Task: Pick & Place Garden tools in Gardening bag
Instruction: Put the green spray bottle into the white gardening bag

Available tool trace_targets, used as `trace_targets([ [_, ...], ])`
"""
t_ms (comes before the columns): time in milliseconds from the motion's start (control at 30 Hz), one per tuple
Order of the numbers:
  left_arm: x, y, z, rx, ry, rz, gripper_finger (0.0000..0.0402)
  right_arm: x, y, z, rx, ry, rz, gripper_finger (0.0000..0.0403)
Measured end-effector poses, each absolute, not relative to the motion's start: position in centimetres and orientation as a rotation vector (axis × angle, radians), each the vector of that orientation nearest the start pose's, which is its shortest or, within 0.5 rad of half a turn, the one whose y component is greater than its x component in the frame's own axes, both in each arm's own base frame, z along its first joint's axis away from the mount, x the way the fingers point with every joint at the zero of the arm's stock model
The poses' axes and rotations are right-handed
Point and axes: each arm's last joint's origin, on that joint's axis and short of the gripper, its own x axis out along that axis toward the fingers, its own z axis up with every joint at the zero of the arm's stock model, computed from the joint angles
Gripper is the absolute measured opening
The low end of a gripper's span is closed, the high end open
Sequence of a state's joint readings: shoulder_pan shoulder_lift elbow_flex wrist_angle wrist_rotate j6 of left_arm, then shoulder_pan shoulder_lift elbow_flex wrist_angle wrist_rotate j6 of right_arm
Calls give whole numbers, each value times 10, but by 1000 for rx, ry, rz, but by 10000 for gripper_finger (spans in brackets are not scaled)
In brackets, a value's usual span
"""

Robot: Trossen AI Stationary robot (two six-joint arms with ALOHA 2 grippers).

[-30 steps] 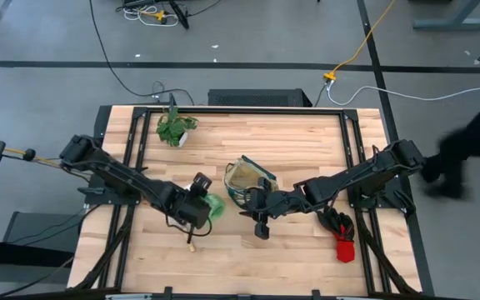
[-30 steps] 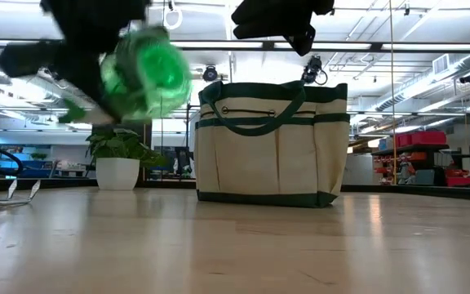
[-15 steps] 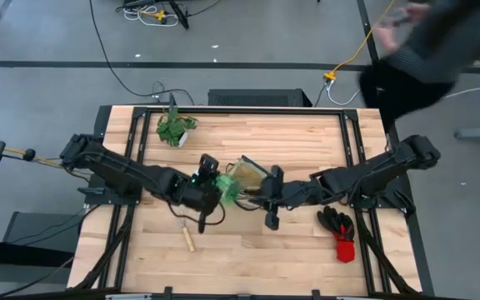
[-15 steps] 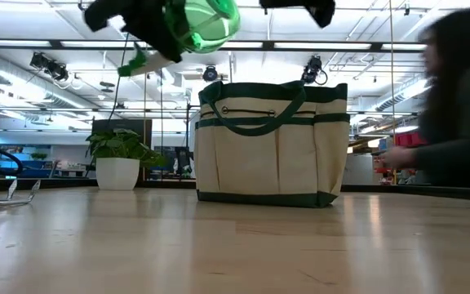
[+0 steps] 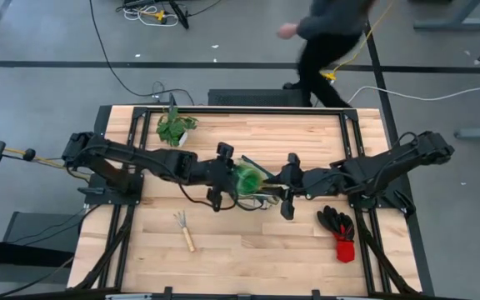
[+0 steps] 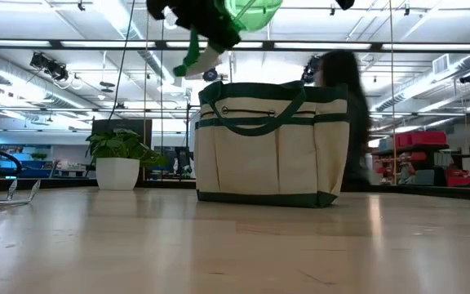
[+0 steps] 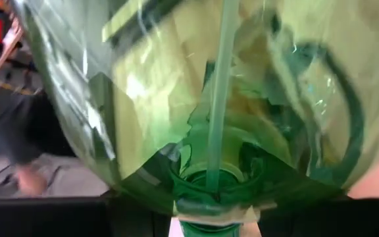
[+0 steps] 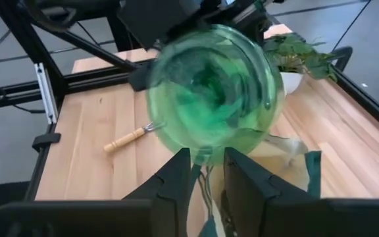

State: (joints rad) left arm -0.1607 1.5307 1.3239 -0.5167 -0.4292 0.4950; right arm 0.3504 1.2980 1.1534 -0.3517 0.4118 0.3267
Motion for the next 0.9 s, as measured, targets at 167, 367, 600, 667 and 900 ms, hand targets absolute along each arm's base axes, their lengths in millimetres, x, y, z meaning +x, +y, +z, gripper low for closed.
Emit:
trace_targets([
  [167,337,-34,315,621,685,18,163,268,86,338,127,443,-135,94],
  [367,344,-24,313,573,653,-17,163,266,85,339,111,446,-143,94],
  [600,356,-15,307,542,616,-23,163,258,80,345,97,429,-200,94],
  [667,360,-13,306,549,589,-18,163,259,80,347,109,401,-195,94],
  [900,375,-7,297,545,550,-42,162,262,82,348,123,395,-166,94],
])
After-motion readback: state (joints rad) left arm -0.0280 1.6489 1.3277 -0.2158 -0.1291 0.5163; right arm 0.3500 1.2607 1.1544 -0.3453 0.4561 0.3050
